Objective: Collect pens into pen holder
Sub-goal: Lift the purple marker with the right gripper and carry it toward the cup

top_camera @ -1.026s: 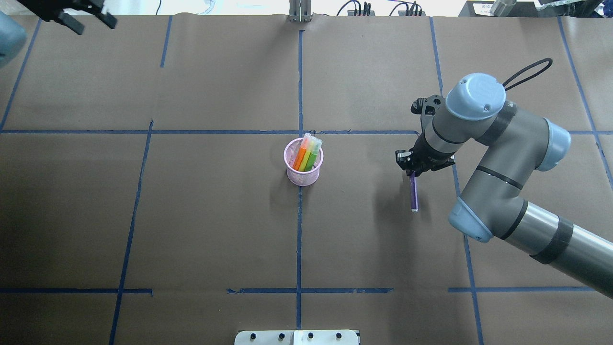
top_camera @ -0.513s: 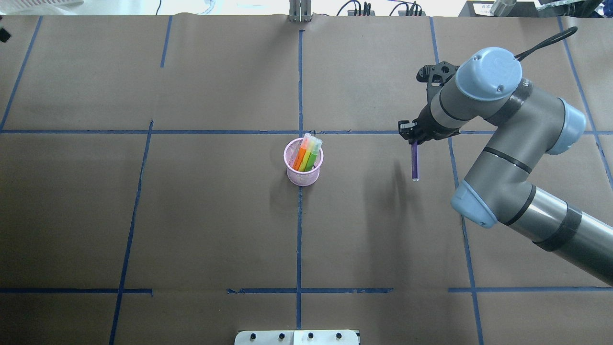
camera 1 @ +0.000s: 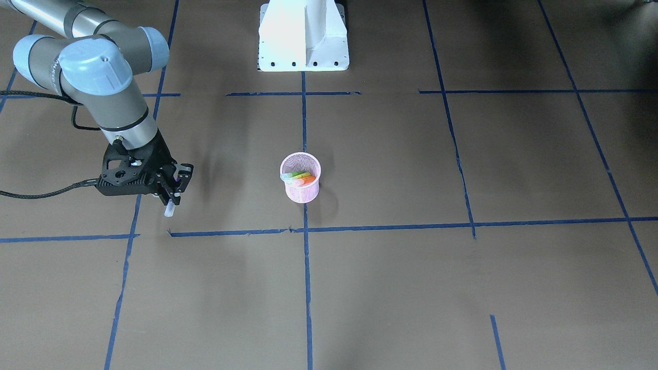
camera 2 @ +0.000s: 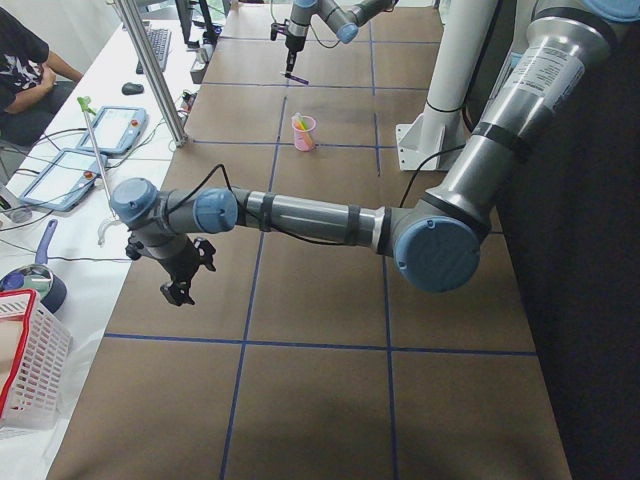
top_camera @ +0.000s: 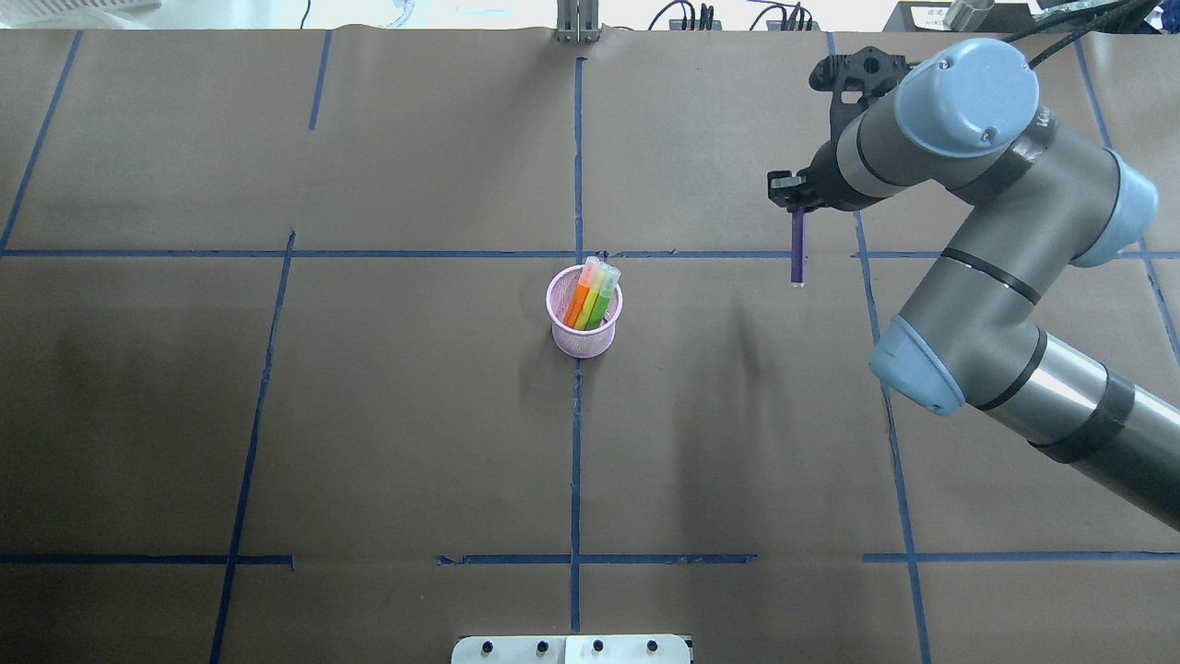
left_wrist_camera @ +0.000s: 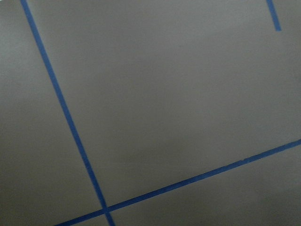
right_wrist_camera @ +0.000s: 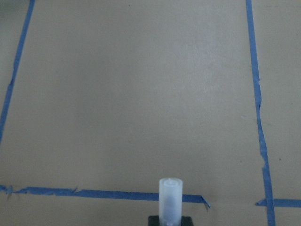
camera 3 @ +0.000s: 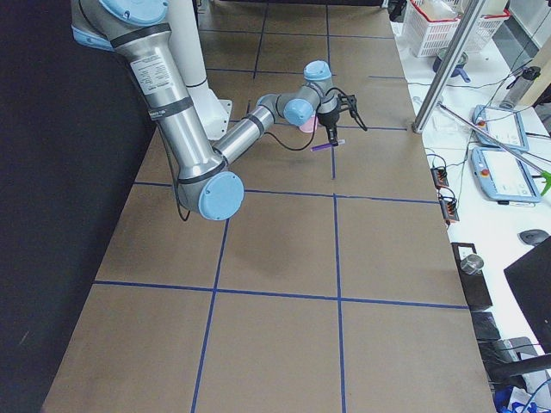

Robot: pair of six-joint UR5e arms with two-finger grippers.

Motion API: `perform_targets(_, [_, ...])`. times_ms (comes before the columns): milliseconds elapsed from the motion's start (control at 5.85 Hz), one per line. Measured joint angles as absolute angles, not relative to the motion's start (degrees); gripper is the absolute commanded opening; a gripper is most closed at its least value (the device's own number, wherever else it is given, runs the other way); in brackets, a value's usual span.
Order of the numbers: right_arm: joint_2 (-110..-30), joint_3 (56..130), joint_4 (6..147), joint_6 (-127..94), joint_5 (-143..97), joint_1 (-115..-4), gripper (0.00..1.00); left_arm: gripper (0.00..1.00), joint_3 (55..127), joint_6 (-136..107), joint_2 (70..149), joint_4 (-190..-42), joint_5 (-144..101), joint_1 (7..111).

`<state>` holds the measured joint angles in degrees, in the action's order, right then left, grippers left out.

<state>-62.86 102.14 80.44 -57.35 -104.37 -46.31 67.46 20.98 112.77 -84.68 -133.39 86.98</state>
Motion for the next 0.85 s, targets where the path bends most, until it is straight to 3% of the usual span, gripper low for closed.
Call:
perform_targets(342, [-59.22,103.83,80.50,-57.33,-98.43,-46.00,0.00,1.00,67.19,21.59,106.12,-90.39,-133.17,87.46])
perform_targets(855, [-54.64,107.70,80.66,-57.82,-82.67,-38.85,0.00,1.00,67.32,21.24,103.96,-91.32,-133.07,87.46])
